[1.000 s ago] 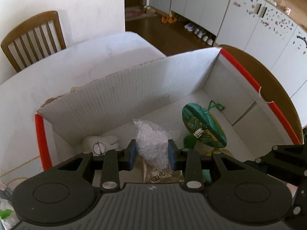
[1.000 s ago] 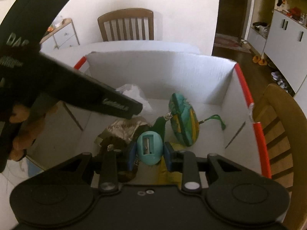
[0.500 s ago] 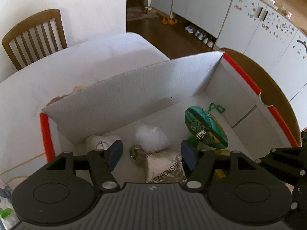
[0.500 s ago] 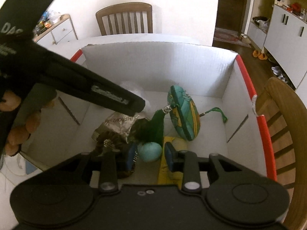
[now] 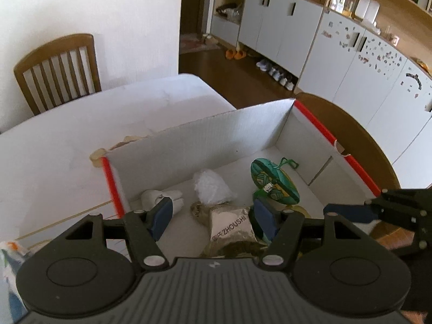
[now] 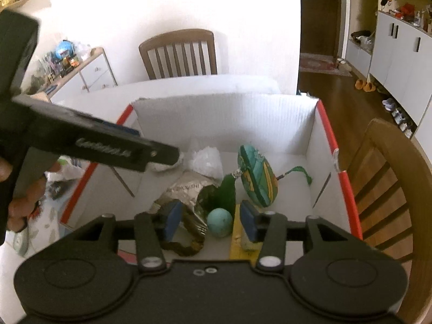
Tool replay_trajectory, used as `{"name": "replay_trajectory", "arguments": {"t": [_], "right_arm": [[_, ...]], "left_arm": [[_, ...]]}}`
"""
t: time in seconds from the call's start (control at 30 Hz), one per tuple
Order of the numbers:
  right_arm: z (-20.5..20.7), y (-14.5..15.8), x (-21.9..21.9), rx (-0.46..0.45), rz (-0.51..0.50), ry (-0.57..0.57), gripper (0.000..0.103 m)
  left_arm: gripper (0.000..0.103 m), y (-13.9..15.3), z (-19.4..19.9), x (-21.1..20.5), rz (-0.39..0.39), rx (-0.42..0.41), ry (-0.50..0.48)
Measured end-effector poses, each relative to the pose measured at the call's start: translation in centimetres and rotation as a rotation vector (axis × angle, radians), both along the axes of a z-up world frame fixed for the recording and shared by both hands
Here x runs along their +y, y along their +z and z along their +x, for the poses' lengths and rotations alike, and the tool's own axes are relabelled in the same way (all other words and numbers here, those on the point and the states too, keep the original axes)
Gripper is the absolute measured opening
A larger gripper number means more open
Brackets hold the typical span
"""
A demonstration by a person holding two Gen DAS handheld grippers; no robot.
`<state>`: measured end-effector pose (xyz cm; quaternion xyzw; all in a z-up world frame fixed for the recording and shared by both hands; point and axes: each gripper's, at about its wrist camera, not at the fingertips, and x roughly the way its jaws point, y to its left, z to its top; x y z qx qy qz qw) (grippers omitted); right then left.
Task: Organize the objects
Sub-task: 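Open both tools and withdraw them from the red box over the mat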
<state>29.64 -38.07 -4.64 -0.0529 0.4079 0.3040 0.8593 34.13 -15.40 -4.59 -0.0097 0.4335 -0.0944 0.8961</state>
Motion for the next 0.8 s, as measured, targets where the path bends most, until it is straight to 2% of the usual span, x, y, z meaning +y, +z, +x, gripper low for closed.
{"name": "replay_trajectory", "arguments": {"t": [0.17,0.23,0.43,0.53,0.73,0.8], "right_arm": [[-0.8,1.5,0.0,-0.015,0.027,0.002,0.05],[-1.2,2.0,0.1,-0.027,0.039,-0.003,0.058],[-2.7,3.1,1.1,-0.047,0.073,-0.01,0.067],[-3.6,3.5,1.9,-0.052,0.081,-0.012,0.074],[-5.5,4.2,3.9,-0.069,0.092,-0.008,0.082],[-6.1,4.3,4.7,-0.07,0.094,-0.004,0.084]], "left_arm": [[0.067,1.7,-2.6,1.0,0.002,-0.046,0.008],[0.067,2.3,-3.6,1.7,-0.007,-0.054,0.018],[0.067,3.9,-7.0,4.3,-0.025,-0.096,0.057],[0.075,4.4,-8.5,5.8,-0.028,-0.114,0.077],[0.076,4.9,-10.8,8.9,-0.049,-0.125,0.116],[0.081,4.9,-11.6,10.0,-0.052,-0.125,0.126]]}}
